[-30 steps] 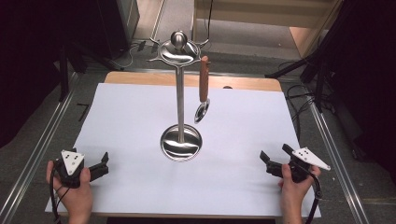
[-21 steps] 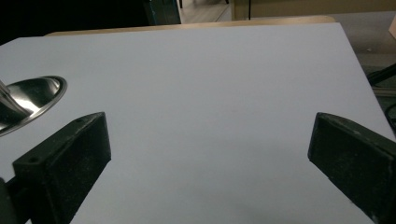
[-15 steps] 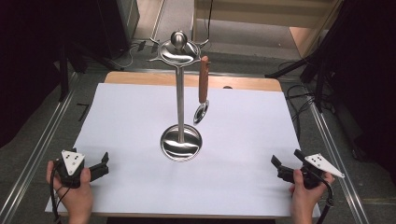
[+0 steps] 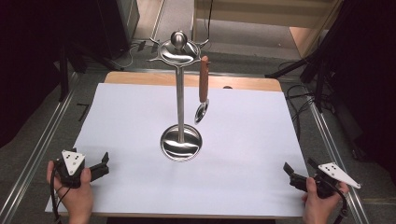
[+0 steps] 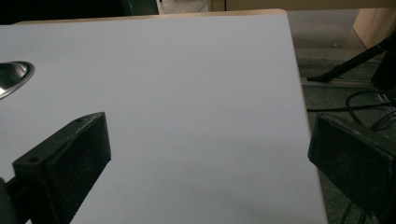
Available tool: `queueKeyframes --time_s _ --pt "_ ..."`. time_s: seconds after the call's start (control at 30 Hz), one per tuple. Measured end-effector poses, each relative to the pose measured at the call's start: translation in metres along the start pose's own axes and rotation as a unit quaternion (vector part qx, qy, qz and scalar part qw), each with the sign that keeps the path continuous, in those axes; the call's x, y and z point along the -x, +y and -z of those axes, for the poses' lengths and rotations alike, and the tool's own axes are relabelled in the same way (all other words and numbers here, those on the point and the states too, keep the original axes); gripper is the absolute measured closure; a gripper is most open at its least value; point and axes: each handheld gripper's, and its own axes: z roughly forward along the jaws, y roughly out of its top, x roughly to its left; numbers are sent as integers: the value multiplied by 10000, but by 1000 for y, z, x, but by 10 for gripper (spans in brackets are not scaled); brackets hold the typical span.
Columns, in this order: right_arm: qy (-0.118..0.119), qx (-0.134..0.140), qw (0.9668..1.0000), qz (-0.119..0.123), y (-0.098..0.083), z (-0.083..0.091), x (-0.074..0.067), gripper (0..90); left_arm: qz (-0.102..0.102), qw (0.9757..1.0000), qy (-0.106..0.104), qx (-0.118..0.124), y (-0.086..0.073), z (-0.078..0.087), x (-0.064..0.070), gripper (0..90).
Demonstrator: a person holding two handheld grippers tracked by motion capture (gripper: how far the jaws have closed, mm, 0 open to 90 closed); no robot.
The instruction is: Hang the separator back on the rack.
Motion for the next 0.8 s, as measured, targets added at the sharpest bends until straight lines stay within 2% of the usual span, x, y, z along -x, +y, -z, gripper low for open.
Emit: queueKeyframes --time_s 0.17,0.27,0.47,0.57,0.8 --pt "-60 -60 10000 44 -4 7 5 0 8 10000 0 -10 0 0 0 2" --pt "-16 7 10000 -91 -9 14 10 0 13 10000 4 -16 0 0 0 3" --pt "3 26 9999 -155 -12 12 12 0 46 10000 -16 -14 0 0 -1 3" --pt "-111 12 9999 -79 -13 12 8 0 70 10000 -22 -21 0 0 -2 3" --pt "-163 -42 9998 64 -13 11 6 0 103 9999 -43 -26 0 0 -2 3"
